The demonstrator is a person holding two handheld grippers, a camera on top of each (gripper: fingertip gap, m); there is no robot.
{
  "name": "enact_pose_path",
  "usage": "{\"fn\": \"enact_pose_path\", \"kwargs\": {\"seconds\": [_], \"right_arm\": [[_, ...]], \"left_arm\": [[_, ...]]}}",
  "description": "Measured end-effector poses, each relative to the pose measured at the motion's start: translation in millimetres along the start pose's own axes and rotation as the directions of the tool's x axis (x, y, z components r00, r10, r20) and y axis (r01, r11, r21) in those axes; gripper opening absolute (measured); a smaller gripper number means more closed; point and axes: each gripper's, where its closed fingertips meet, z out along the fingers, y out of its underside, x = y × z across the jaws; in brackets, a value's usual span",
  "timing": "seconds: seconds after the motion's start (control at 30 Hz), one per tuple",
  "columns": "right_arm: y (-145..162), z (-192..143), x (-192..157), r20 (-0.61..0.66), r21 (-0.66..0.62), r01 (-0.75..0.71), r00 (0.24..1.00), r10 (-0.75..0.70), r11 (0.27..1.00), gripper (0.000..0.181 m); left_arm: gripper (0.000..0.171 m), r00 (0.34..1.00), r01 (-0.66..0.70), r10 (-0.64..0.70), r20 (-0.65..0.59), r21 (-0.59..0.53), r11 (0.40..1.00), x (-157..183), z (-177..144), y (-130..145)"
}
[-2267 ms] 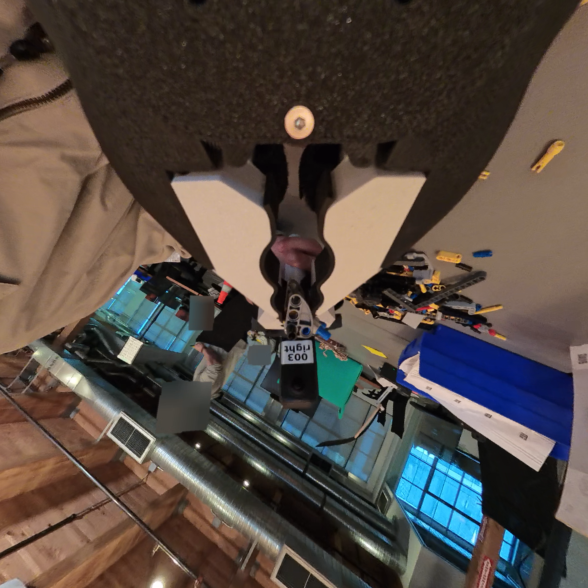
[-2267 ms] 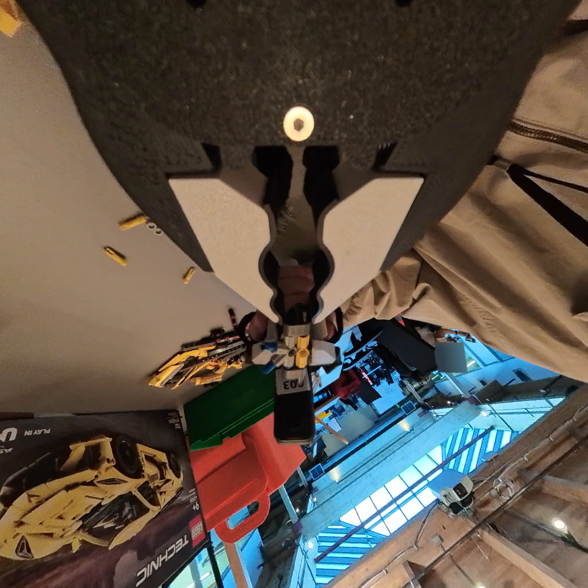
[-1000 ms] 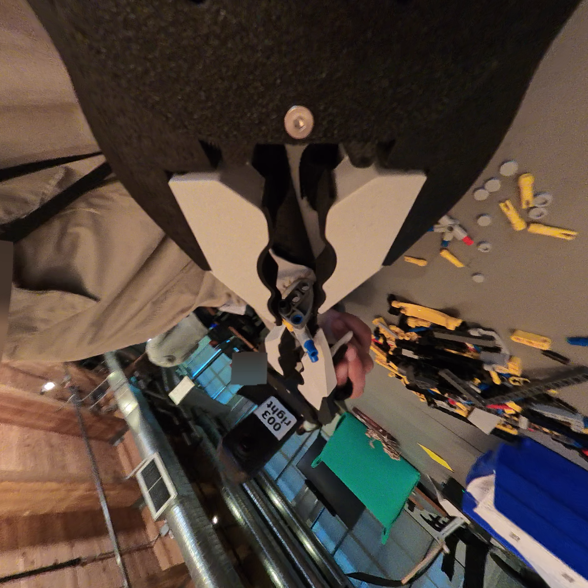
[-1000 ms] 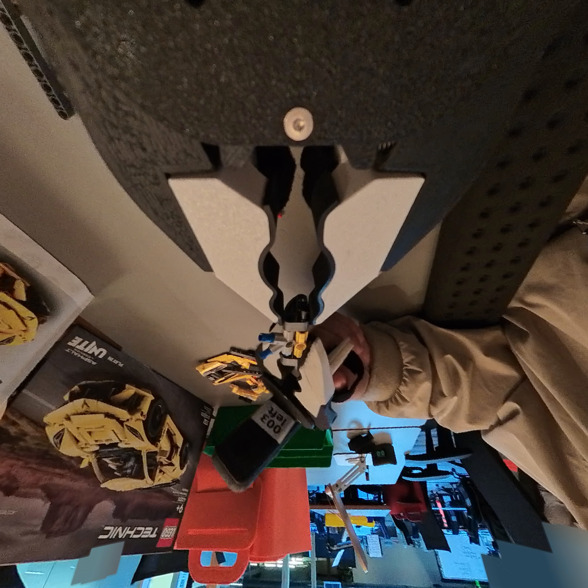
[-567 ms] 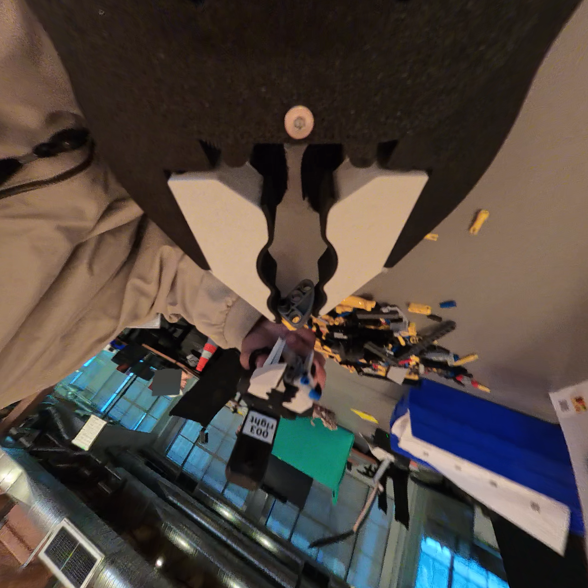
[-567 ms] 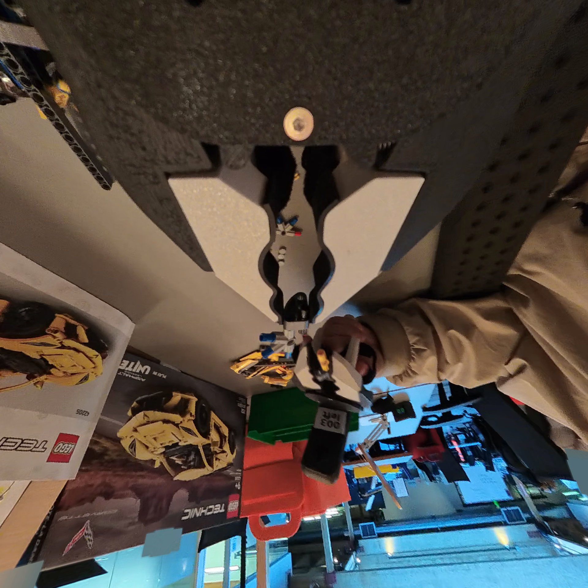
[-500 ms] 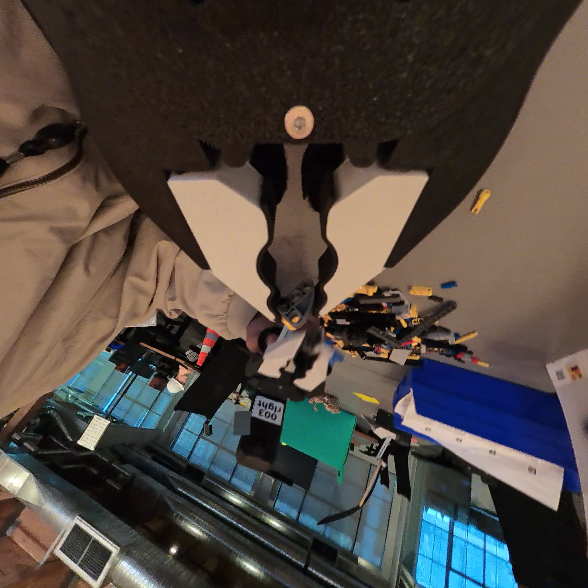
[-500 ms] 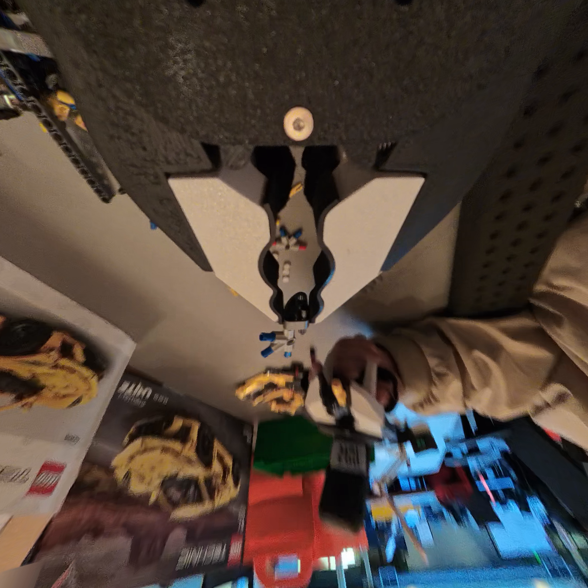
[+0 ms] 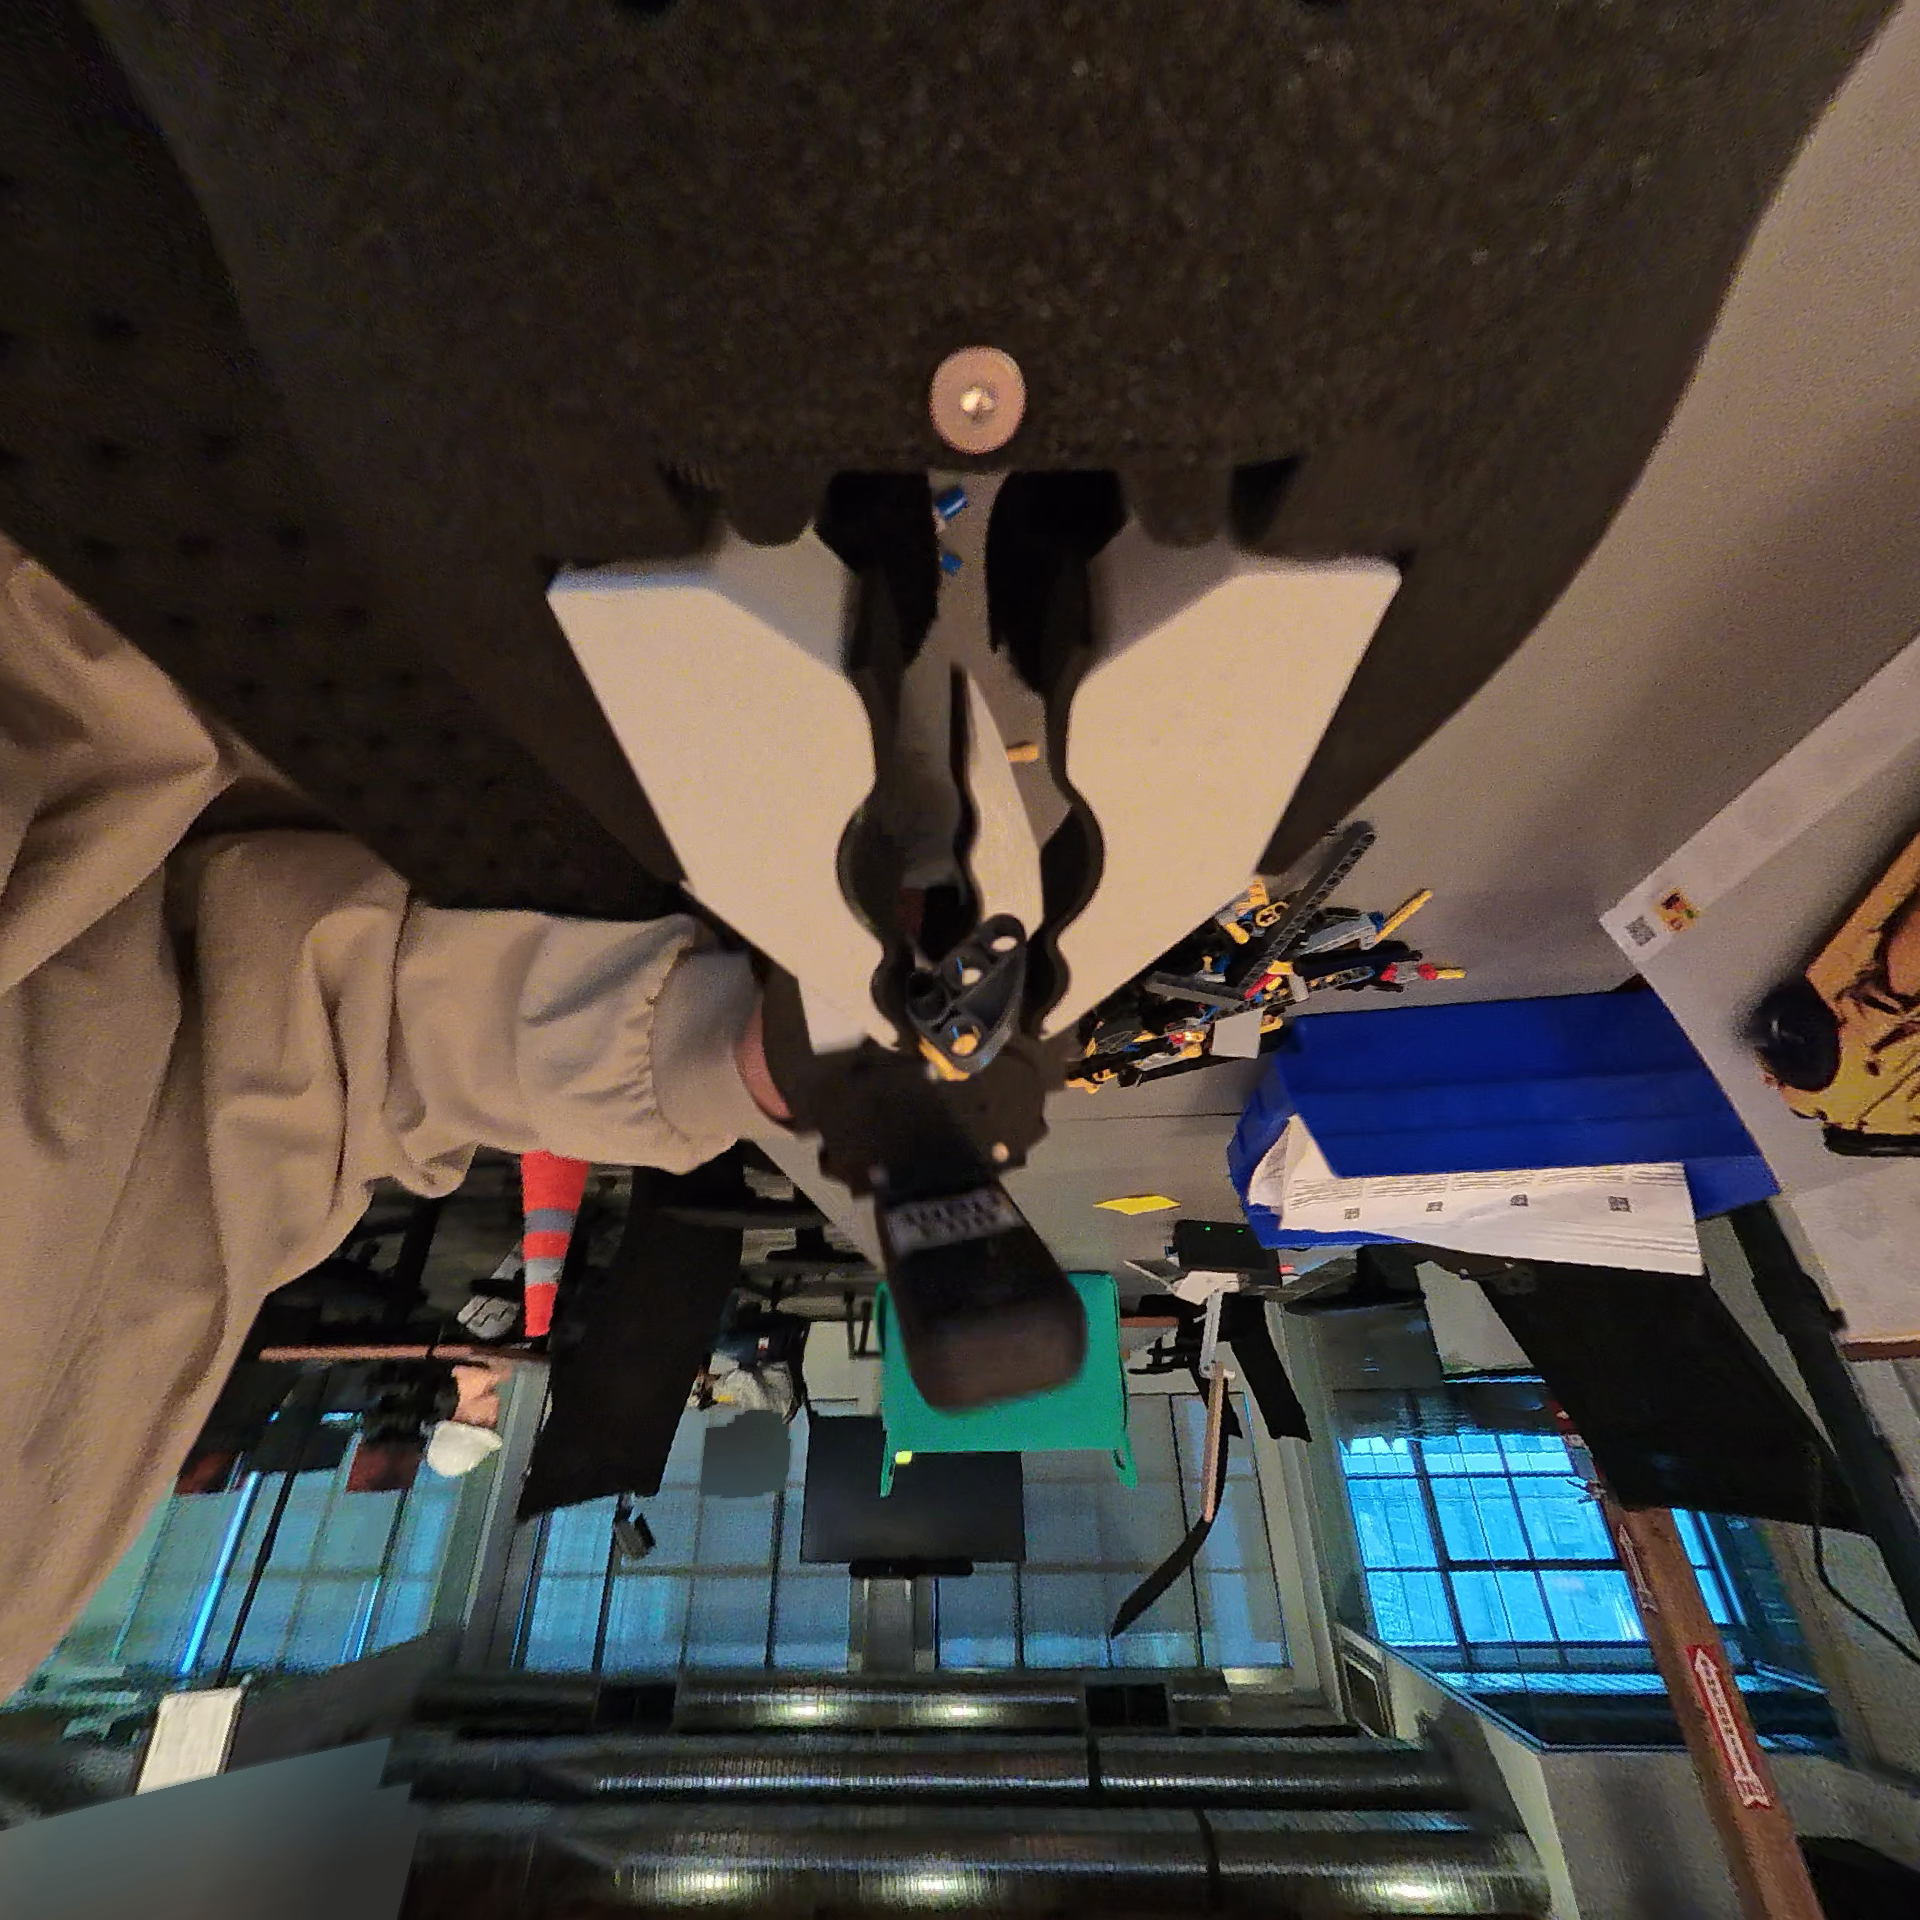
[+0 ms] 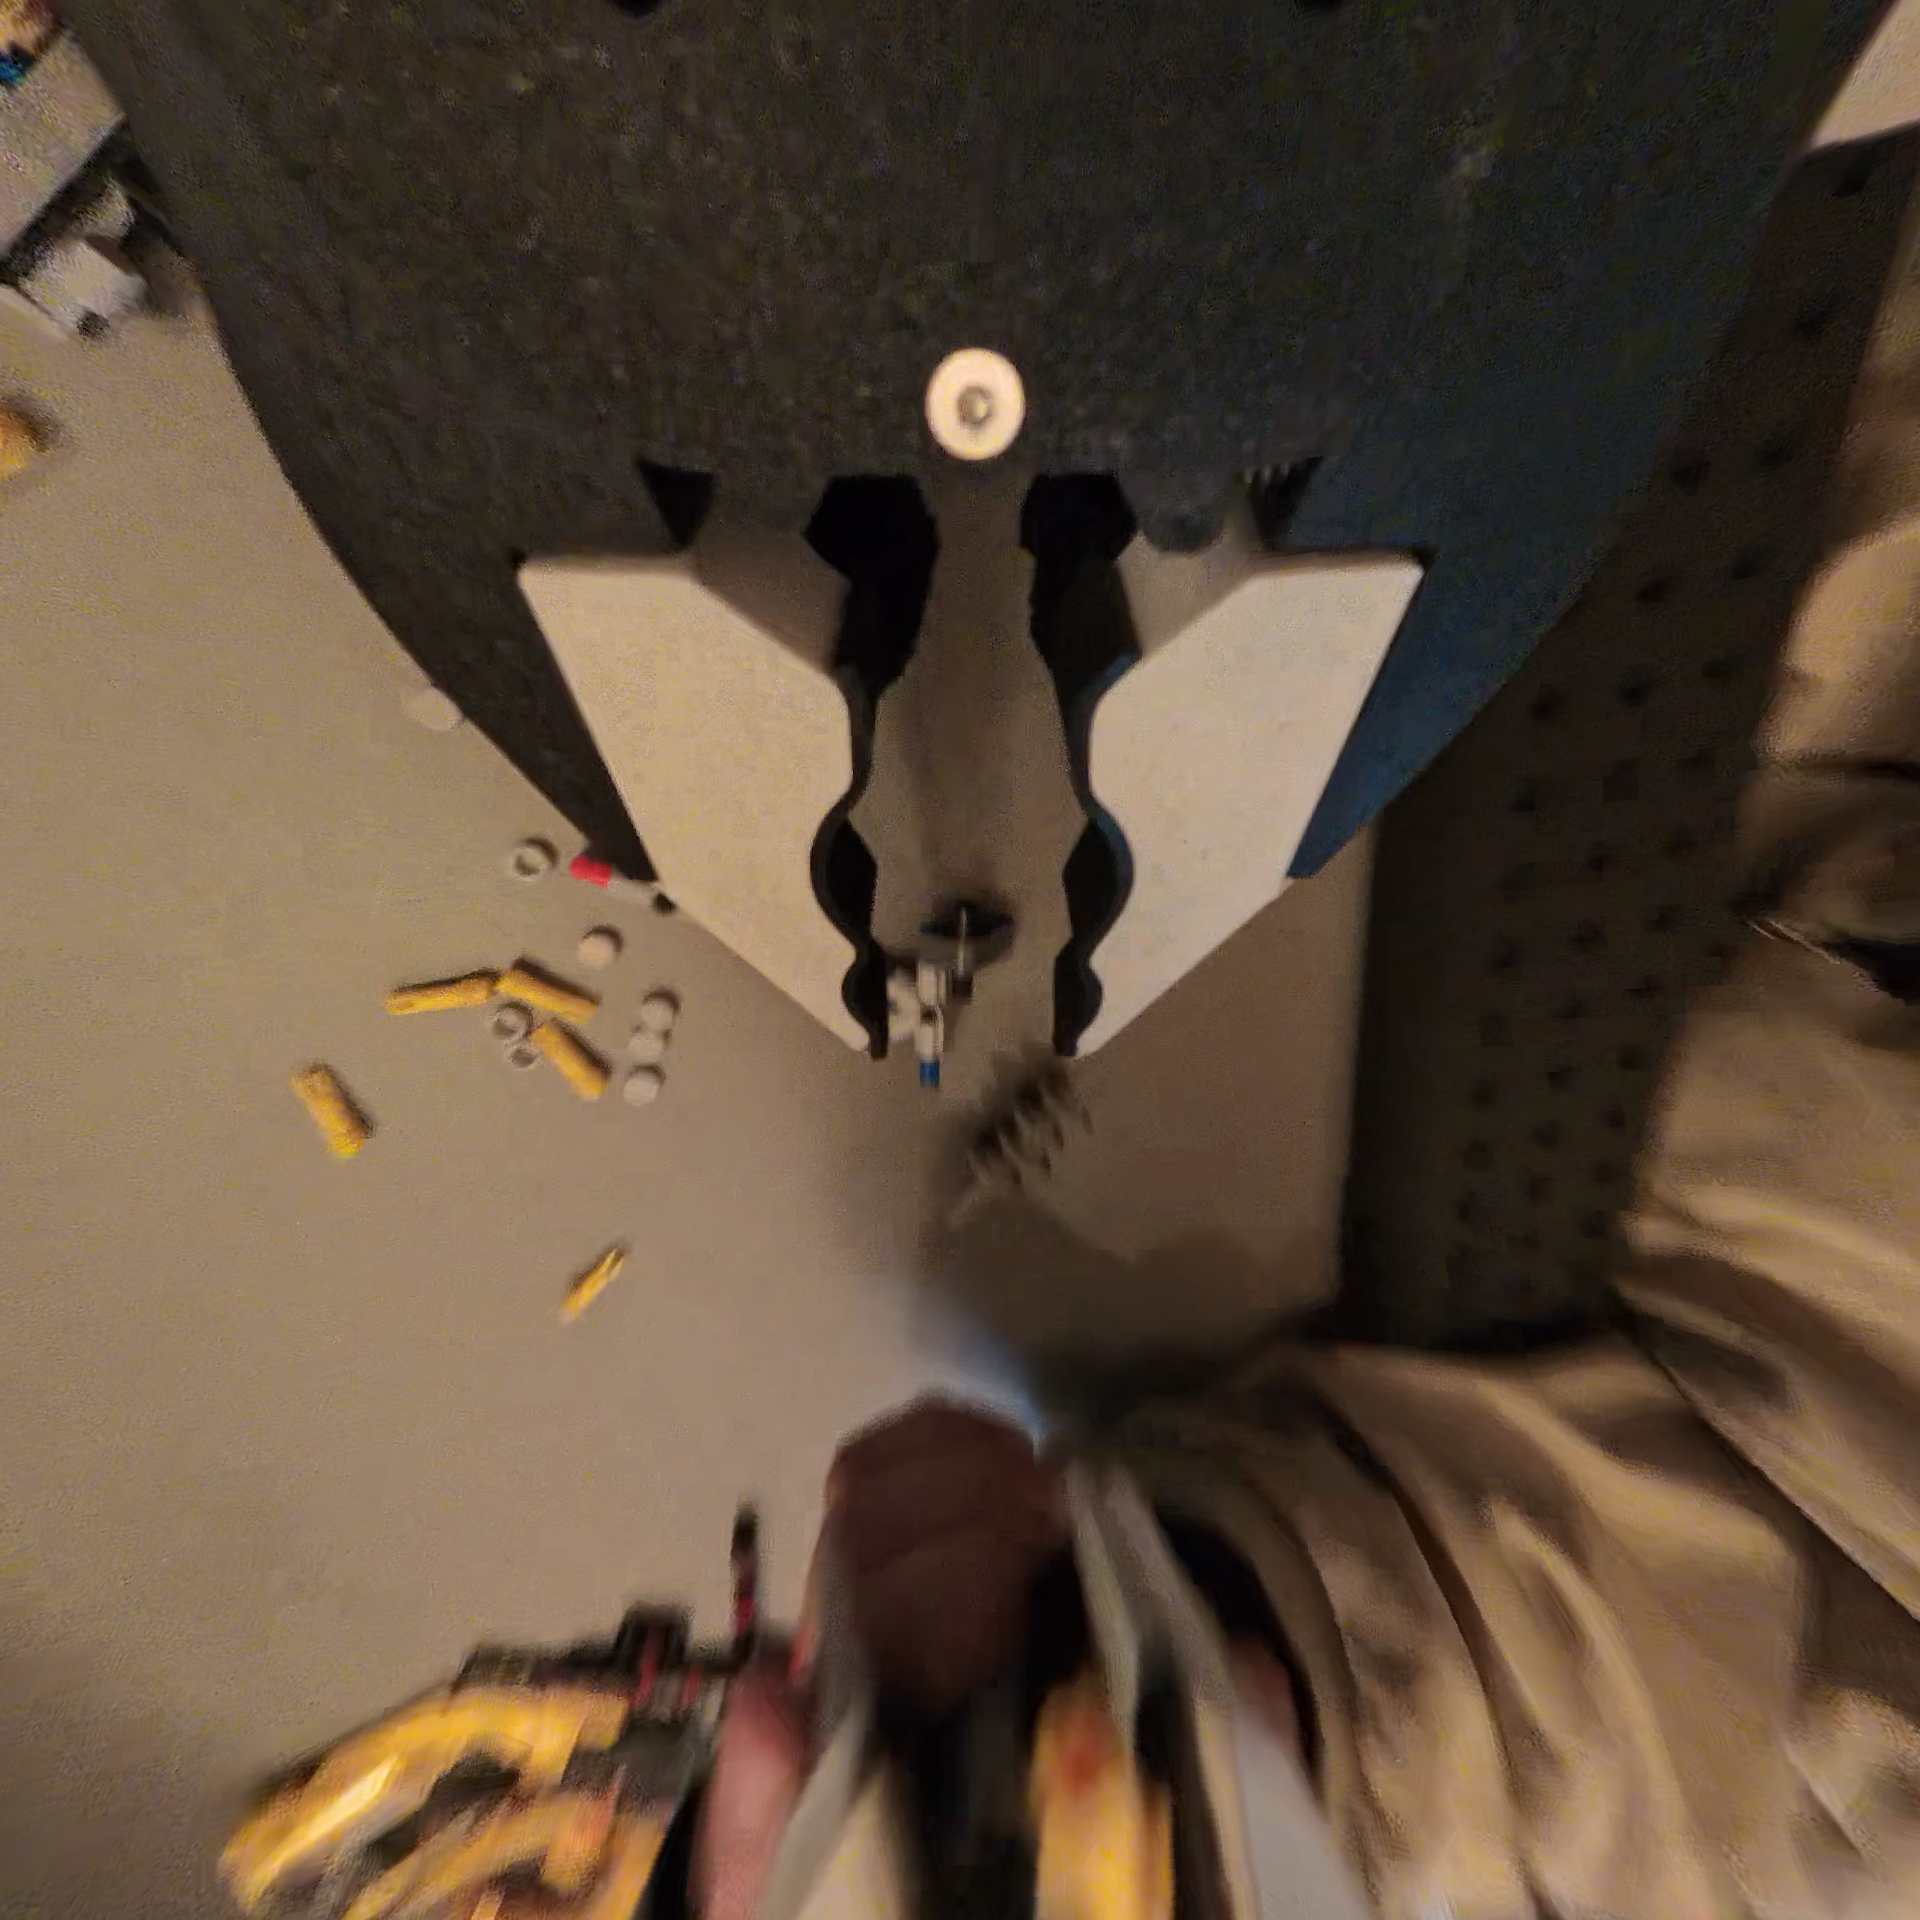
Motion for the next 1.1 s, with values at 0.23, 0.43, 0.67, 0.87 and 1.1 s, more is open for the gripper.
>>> {"fn": "enact_pose_path", "kwargs": {"seconds": [0.23,0.43,0.67,0.87,1.1], "right_arm": [[-70,-55,-3,0.344,0.399,-0.388,0.903,0.256,0.831,0.034],[-73,-47,-16,0.405,0.370,-0.398,0.882,0.239,0.839,0.021],[-73,-45,-15,0.396,0.372,-0.398,0.885,0.244,0.839,0.006],[-70,-47,-8,0.359,0.377,-0.394,0.897,0.259,0.838,0.005],[-67,-49,-2,0.336,0.382,-0.401,0.900,0.279,0.833,0.006]], "left_arm": [[0.020,0.991,-0.124,0.126,0.038,-0.054,0.991,1,5,8],[0.021,0.987,-0.149,0.154,0.056,-0.080,0.986,0,11,15],[0.020,0.987,-0.141,0.149,0.057,-0.122,0.983,3,16,21],[0.021,0.987,-0.117,0.130,0.089,-0.141,0.983,-3,14,24],[0.020,0.984,-0.121,0.137,0.113,-0.139,0.983,-8,12,22]]}}
